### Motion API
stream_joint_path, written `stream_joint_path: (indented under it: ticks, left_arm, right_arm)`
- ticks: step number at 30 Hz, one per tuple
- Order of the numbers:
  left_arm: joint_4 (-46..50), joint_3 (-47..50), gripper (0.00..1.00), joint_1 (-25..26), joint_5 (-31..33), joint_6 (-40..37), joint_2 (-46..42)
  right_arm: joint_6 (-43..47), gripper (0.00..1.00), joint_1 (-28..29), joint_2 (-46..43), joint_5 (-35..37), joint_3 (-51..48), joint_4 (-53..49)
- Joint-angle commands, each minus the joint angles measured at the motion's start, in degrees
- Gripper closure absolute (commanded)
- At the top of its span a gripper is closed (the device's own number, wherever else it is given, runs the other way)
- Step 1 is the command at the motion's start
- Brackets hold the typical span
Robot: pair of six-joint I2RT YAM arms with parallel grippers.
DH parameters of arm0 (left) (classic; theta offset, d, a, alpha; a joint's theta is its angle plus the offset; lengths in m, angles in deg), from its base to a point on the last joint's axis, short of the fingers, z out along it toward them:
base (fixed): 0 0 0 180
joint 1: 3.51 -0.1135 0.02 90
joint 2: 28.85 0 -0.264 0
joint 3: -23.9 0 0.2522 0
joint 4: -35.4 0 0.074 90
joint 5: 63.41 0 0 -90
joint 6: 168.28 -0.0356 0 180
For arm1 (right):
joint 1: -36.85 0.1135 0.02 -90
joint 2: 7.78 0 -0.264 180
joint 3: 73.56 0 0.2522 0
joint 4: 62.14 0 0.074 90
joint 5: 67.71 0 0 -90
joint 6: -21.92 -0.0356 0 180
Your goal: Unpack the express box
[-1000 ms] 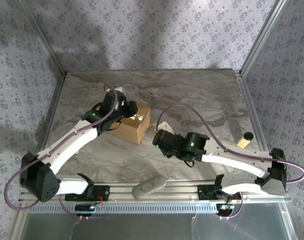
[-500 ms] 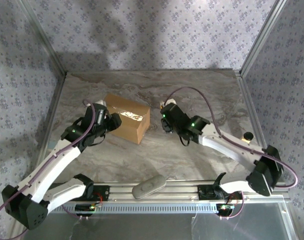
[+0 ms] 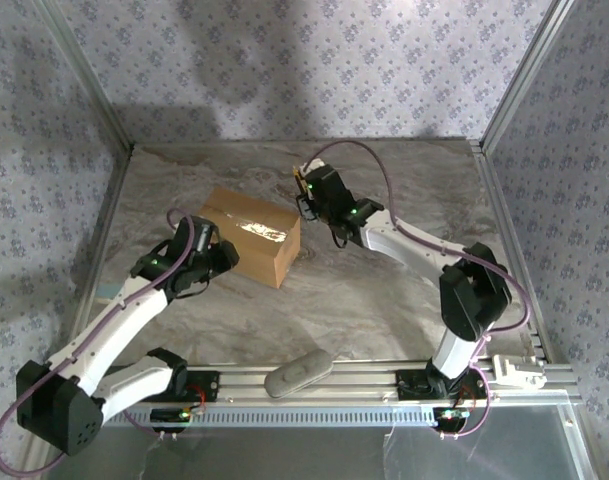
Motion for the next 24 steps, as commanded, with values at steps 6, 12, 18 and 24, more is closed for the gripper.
stream_joint_path:
  ticks: [6, 12, 18, 24]
  left_arm:
    - [-4.15, -2.49, 0.53, -1.59, -2.11, -1.95, 4.15]
    - [-6.68, -3.16, 0.53, -2.34, -2.58, -2.7, 6.8]
    - [-9.02, -4.16, 0.54, -2.47, -3.09, -3.08, 9.68]
    - [-11.47, -5.03, 0.55, -2.49, -4.91, -2.91, 13.1]
  right_arm:
    - [2.92, 1.0, 0.19, 1.87, -1.36, 1.1, 3.13]
    - [2.13, 1.0, 2.48, -1.63, -0.36, -2.84, 3.06]
    - [0.65, 1.0, 5.58, -6.53, 2.4, -7.4, 1.81]
    - [-2.84, 1.0, 9.53, -12.23, 5.95, -12.48, -0.37]
